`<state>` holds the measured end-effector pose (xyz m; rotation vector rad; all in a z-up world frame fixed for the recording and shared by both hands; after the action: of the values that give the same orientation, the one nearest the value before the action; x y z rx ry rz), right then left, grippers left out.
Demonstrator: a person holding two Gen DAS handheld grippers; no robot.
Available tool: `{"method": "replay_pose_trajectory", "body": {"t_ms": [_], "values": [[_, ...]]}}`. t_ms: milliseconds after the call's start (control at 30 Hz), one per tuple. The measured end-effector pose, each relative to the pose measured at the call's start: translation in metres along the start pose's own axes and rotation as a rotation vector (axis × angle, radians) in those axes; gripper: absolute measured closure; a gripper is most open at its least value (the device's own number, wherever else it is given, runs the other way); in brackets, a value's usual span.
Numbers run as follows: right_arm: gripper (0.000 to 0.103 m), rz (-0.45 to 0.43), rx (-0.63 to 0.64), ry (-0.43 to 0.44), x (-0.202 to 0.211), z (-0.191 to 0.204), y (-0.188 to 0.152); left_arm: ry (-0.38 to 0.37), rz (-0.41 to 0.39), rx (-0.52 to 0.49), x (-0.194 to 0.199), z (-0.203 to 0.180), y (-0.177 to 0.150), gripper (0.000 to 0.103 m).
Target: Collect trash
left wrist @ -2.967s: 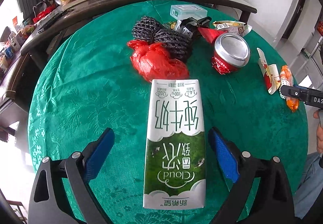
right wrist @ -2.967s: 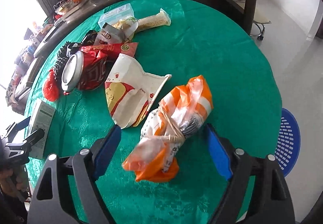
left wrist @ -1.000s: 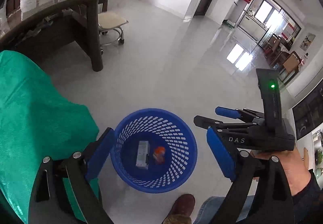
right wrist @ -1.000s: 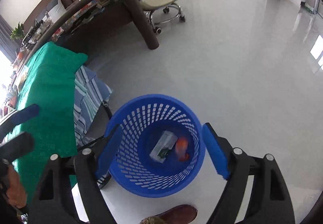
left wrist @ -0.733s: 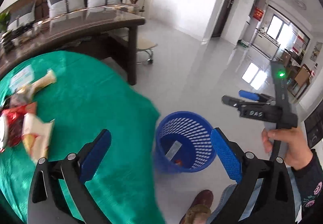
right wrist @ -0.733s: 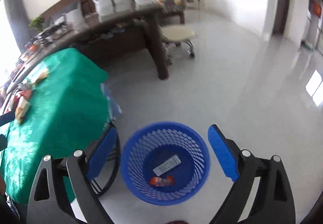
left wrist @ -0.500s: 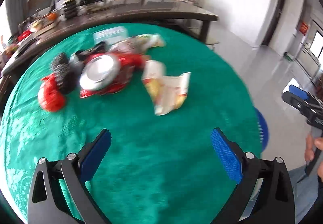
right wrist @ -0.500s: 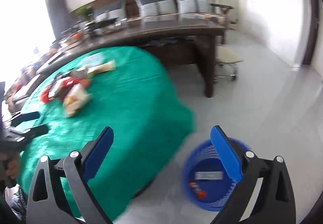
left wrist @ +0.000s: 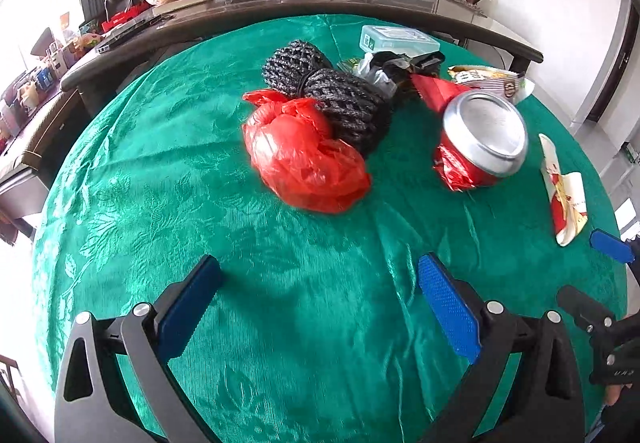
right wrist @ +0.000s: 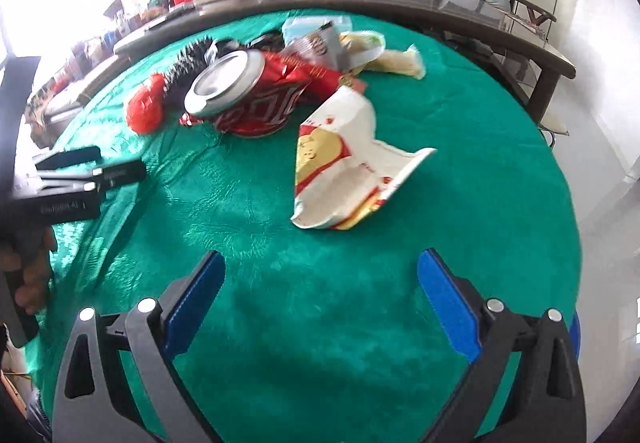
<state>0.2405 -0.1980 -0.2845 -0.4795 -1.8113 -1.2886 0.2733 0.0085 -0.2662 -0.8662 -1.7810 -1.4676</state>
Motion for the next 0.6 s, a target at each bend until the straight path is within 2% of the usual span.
{"method": "replay_pose_trajectory", "body": {"t_ms": [133, 600], "values": [[0.005, 0.012, -0.003, 0.002, -0.0054, -0.0005, 0.0030, -0.004, 0.003, -0.029, -0.0074, -0.0085, 0.0089, 0.004], [0.005, 0.008, 0.002, 0.007, -0.0027, -0.0021, -0.0020, -0.004, 0.002, -0.029, -0.0088, -0.0087, 0.0086, 0.004]]}}
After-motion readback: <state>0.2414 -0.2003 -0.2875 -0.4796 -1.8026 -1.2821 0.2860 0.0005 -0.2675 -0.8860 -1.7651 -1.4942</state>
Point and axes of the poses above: each gripper's, at about its wrist camera, not at the fingertips, and x roughly against the way its jaws point, z to its left, y to its top, the point moved 8 cm from there along -x, roughly the way its jaws point, and after that the axes turned 15 degrees about x, right-handed, at the moved point
